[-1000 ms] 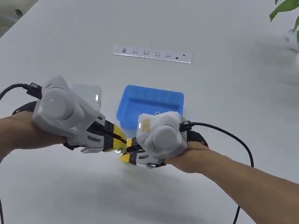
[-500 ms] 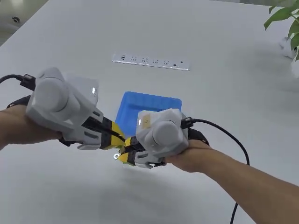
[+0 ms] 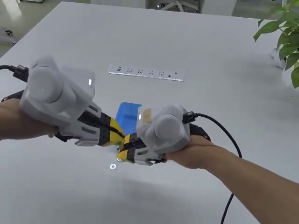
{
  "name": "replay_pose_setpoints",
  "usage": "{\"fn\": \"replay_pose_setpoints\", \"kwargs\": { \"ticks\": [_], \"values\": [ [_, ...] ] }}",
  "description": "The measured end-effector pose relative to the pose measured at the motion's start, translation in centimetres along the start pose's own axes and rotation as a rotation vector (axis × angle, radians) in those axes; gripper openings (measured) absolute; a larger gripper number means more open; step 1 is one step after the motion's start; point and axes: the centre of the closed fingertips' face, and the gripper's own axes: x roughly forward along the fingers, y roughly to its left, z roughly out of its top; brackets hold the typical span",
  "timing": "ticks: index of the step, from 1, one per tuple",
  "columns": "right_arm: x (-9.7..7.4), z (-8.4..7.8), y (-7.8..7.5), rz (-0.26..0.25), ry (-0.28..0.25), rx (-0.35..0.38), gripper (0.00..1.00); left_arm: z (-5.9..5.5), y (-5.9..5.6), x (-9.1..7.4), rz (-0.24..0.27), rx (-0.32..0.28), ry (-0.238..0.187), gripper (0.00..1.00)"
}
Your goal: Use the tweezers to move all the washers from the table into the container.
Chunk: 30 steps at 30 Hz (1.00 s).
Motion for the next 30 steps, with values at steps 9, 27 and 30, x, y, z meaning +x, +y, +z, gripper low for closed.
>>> {"fn": "replay_pose_setpoints", "kwargs": {
  "ticks": [9, 27, 30],
  "values": [
    [-2.2, 0.7, -2.3, -0.042, -0.015, 0.000, 0.10, 2.4, 1.7, -0.2, 0.011, 0.045, -0.003, 0.06],
    [-5.9, -0.9, -6.3, -0.128, -0.005, 0.015, 0.10, 6.2, 4.6, 2.0, -0.021, 0.114, -0.030, 0.06],
    [-6.2, -1.5, -6.9, -0.137, -0.004, 0.022, 0.10, 6.5, 5.1, 2.6, -0.026, 0.124, -0.035, 0.06]
  ]
}}
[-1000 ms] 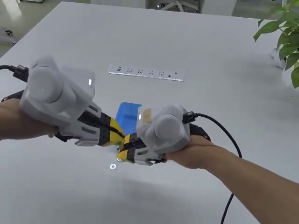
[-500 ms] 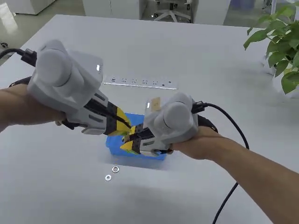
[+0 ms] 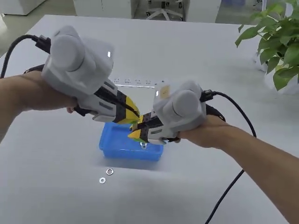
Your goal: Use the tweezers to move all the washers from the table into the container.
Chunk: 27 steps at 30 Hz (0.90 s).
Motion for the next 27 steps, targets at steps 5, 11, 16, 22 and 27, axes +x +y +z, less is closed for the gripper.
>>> {"fn": "replay_pose_setpoints", "kwargs": {
  "ticks": [5, 11, 16, 22, 27],
  "values": [
    [0.1, -1.2, -0.9, -0.009, 0.012, 0.007, 0.10, -0.2, 0.9, 1.2, -0.013, 0.006, -0.007, 0.06],
    [0.3, -2.4, -1.7, -0.011, 0.021, 0.018, 0.10, -0.6, 1.6, 2.2, -0.025, 0.004, -0.013, 0.06],
    [0.8, -3.3, -2.2, -0.009, 0.029, 0.029, 0.10, -1.1, 2.1, 3.1, -0.034, 0.004, -0.013, 0.06],
    [1.5, -4.7, -2.7, 0.002, 0.039, 0.037, 0.10, -1.9, 2.6, 4.4, -0.043, 0.001, -0.006, 0.06],
    [2.2, -5.8, -3.0, 0.012, 0.047, 0.048, 0.10, -2.8, 3.0, 5.3, -0.051, -0.012, 0.000, 0.06]
  ]
}}
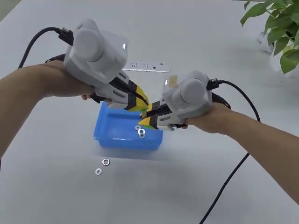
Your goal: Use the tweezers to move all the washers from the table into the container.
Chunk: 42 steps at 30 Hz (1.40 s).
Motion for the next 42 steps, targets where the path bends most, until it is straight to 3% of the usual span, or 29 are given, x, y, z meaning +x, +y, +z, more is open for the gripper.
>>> {"fn": "replay_pose_setpoints", "kwargs": {
  "ticks": [8, 22, 34, 42],
  "values": [
    [1.2, -1.5, -0.1, 0.022, 0.024, 0.004, 0.10, -1.5, 0.3, 1.2, -0.007, -0.024, 0.018, 0.06],
    [2.1, -3.5, 1.3, 0.062, 0.083, -0.034, 0.11, -2.9, -0.9, 2.7, -0.025, -0.047, 0.039, 0.06],
    [1.9, -3.7, 1.3, 0.063, 0.090, -0.040, 0.12, -2.6, -1.1, 2.8, -0.032, -0.048, 0.032, 0.06],
    [1.4, -3.0, 1.1, 0.047, 0.080, -0.045, 0.12, -2.0, -1.2, 2.1, -0.021, -0.027, 0.034, 0.06]
  ]
}}
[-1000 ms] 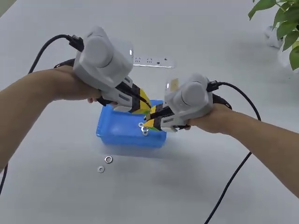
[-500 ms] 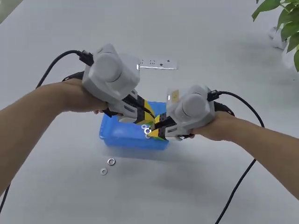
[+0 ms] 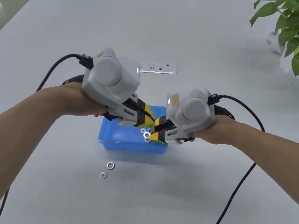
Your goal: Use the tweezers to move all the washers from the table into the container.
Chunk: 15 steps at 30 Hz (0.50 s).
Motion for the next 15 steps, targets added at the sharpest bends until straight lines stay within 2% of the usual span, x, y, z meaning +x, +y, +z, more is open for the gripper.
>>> {"fn": "replay_pose_setpoints", "kwargs": {
  "ticks": [15],
  "values": [
    [-1.8, 2.4, 0.5, -0.033, -0.034, -0.019, 0.12, 1.7, -0.8, -2.3, 0.021, 0.022, -0.001, 0.05]
  ]
}}
